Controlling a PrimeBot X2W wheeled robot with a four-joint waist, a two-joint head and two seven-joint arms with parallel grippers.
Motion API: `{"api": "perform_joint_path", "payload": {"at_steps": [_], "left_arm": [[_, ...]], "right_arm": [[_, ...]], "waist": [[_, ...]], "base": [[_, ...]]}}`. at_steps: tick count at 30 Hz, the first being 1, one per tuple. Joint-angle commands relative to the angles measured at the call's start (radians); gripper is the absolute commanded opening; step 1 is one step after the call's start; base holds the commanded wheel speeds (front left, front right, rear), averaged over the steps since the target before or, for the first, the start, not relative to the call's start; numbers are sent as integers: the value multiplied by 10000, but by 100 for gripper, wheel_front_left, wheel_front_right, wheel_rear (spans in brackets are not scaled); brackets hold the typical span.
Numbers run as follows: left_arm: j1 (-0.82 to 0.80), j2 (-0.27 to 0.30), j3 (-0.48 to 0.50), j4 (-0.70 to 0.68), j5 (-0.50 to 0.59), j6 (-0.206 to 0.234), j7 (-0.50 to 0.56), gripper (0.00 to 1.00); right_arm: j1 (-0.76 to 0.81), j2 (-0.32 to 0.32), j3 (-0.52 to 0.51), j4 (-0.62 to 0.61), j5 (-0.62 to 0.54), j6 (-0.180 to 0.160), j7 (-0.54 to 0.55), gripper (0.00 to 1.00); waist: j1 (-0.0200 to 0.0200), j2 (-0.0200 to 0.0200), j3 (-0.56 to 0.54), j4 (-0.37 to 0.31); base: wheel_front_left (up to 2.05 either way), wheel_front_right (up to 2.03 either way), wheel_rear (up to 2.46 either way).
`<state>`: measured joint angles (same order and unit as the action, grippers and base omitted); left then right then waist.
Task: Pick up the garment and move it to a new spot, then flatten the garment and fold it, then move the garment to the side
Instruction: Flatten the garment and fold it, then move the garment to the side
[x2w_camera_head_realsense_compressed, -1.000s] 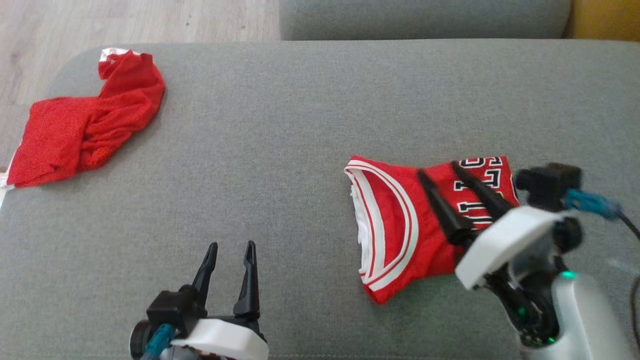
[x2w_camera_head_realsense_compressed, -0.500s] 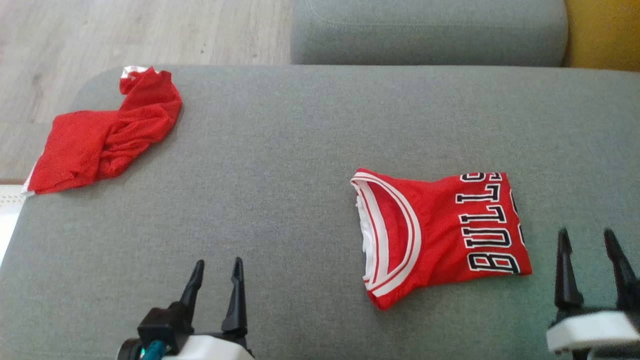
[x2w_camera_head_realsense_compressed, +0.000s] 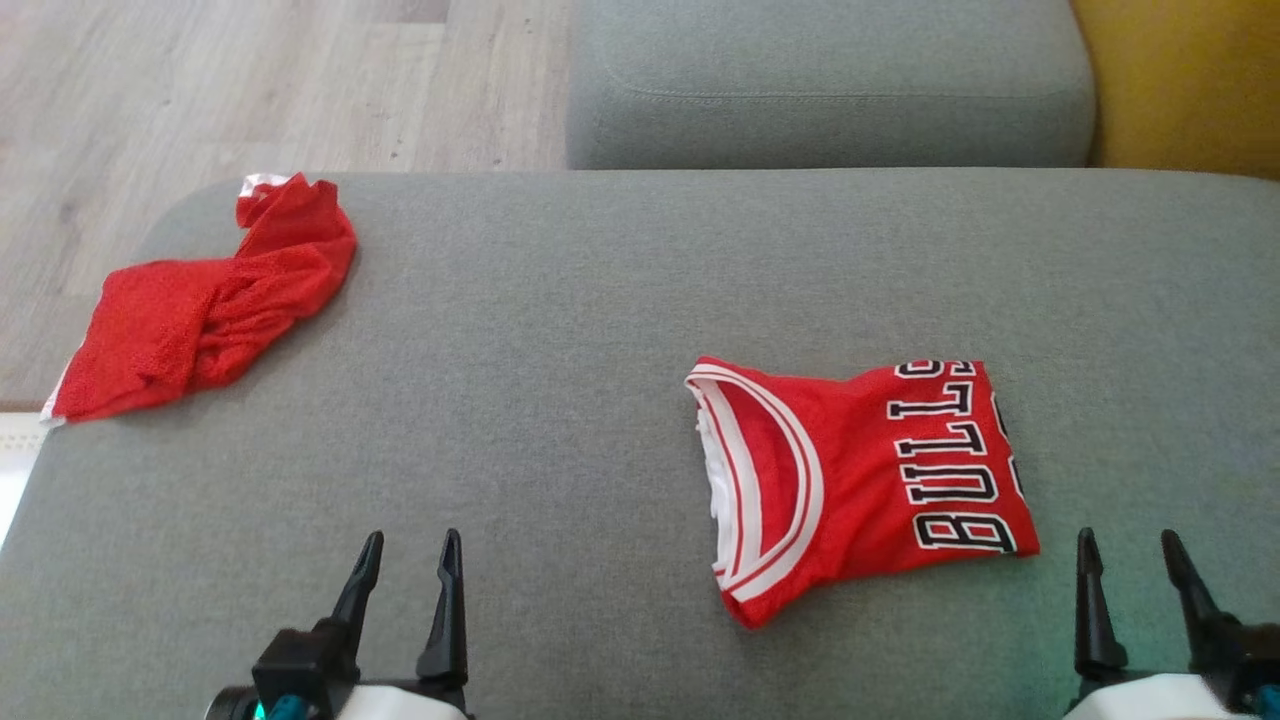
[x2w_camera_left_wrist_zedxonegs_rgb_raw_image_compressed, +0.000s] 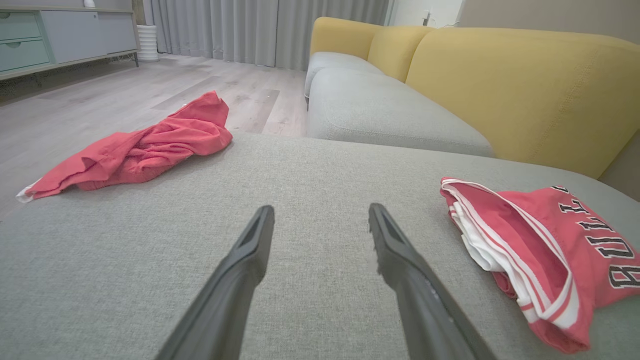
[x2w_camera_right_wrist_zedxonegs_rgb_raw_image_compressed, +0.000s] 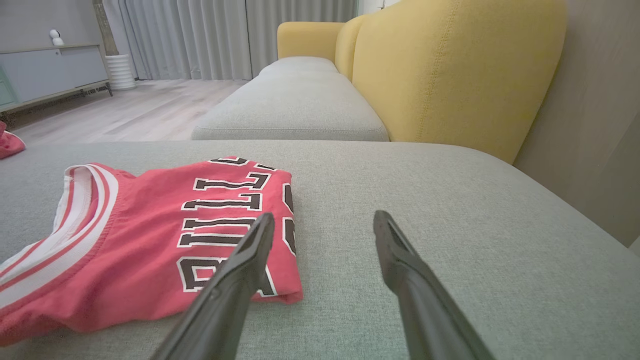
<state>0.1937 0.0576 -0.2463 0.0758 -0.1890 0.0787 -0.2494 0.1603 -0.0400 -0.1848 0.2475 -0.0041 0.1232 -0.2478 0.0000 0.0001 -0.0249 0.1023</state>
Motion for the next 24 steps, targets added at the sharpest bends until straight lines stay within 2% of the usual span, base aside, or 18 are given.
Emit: {"api": "perform_joint_path", "payload": {"at_steps": [1,24], "left_arm": [[-391,-74,333,-285,8,27,-124,100],[-183,-74,406,-67,14,36,-124,100]], "right_arm": [[-110,-104,281,-320,89,75,-135,100],[-135,-103,729,-255,272,75,-139,100]], "waist": [[0,-1,-30,-64],[0,-1,-184,-114]], "base": [[0,0,0],[0,0,0]]}}
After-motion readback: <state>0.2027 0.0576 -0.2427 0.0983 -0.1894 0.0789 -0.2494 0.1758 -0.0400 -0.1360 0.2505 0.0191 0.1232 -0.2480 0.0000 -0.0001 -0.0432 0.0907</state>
